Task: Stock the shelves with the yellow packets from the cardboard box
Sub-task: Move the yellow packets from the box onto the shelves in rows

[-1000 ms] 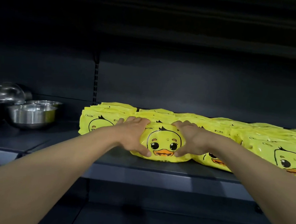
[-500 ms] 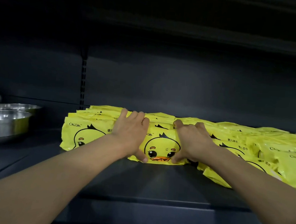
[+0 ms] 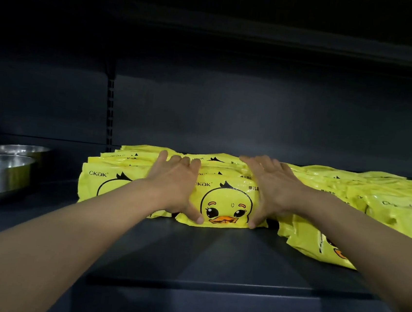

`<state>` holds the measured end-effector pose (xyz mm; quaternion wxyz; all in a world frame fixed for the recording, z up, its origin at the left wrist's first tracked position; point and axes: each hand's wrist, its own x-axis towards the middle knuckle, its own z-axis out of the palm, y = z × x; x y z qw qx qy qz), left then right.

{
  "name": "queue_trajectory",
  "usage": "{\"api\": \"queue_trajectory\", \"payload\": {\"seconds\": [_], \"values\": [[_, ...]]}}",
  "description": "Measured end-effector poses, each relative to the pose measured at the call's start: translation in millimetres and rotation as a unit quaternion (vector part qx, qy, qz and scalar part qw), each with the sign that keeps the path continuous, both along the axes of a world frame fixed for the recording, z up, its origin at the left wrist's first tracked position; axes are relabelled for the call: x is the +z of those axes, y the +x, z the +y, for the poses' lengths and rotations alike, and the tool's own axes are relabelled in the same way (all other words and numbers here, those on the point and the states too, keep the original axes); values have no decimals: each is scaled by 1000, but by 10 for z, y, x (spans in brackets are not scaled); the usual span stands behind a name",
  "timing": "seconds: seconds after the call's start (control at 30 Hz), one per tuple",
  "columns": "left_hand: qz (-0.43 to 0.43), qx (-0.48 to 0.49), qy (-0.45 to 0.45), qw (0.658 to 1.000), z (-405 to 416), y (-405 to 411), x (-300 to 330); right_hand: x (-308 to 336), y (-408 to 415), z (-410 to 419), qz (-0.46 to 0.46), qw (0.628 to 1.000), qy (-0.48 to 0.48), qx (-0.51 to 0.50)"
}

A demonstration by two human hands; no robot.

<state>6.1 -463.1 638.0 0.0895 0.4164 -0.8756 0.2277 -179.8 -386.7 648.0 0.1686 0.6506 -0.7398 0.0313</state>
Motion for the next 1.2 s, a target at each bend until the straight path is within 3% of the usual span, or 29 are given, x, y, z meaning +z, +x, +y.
{"api": "queue_trajectory", "payload": {"seconds": [0.23,0.37,0.47,0.6,0.83,1.07,1.2], "values": [[-20,-5,-20,1000,39,-76,30,10,-26,-33,-4,999,43,15],[82,-33,174,981,-14,52,187,269,-84,56,-222,968,99,63],[157,-84,200,964,-205,41,373,377,-154,-85,-308,946,42,94],[164,-67,194,965,-495,-106,493,364,-201,-462,-227,973,-18,36],[165,-58,272,946,-767,-275,469,335,-186,-778,-133,991,-7,24],[149,-65,272,949,-809,-237,491,337,-197,-807,-140,989,-17,46],[182,-76,265,944,-687,-190,565,364,-208,-756,-169,983,-53,54]]}}
